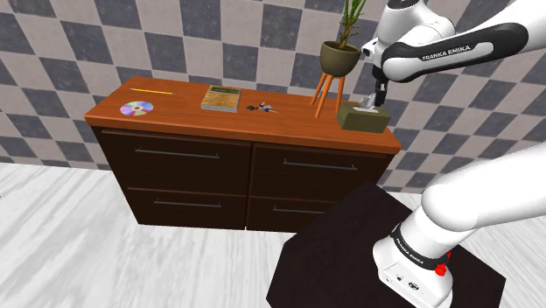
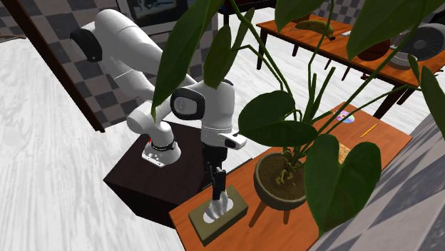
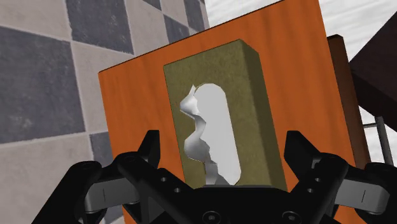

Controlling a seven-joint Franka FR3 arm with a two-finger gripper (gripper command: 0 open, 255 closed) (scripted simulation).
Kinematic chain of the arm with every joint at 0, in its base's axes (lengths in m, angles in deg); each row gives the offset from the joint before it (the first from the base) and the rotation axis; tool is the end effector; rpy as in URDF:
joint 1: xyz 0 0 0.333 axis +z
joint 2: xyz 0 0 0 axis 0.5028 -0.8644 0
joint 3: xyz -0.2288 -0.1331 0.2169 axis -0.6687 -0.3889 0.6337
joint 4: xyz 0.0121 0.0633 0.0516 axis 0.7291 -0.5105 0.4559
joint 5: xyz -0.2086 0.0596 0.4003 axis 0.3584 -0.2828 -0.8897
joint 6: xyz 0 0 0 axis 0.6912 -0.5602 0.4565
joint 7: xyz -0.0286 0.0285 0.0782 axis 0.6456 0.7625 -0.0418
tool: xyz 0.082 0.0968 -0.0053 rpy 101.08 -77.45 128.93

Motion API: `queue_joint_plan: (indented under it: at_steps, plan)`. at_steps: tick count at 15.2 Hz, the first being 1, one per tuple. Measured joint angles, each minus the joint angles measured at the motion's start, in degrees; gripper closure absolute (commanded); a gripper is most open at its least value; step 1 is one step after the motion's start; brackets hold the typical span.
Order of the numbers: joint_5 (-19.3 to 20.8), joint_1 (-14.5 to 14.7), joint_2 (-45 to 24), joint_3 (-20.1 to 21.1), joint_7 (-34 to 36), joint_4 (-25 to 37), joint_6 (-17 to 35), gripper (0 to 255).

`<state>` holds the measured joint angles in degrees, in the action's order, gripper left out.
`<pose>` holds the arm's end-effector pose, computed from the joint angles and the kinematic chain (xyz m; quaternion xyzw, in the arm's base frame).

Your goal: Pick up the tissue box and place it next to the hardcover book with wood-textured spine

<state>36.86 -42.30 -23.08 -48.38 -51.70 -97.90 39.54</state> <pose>0.4136 -0.2227 0.4424 0.9202 0.2905 -0.0480 0.2580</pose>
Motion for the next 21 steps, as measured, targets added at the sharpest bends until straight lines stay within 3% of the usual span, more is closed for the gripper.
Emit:
queue_joint_plan:
  at_steps: [5, 10, 16, 17, 21]
  plan:
    - [4.97, -1.91, -4.60, -2.04, -0.80, 1.06, 5.46, 0]
    - [6.95, -2.87, -7.67, -3.29, 0.34, 0.72, 9.30, 0]
    - [7.28, -3.06, -8.21, -3.57, 0.45, 0.71, 10.00, 0]
    - [7.28, -3.06, -8.21, -3.57, 0.45, 0.71, 10.00, 255]
    - [7.35, -3.11, -8.10, -3.60, 0.44, 0.86, 10.02, 255]
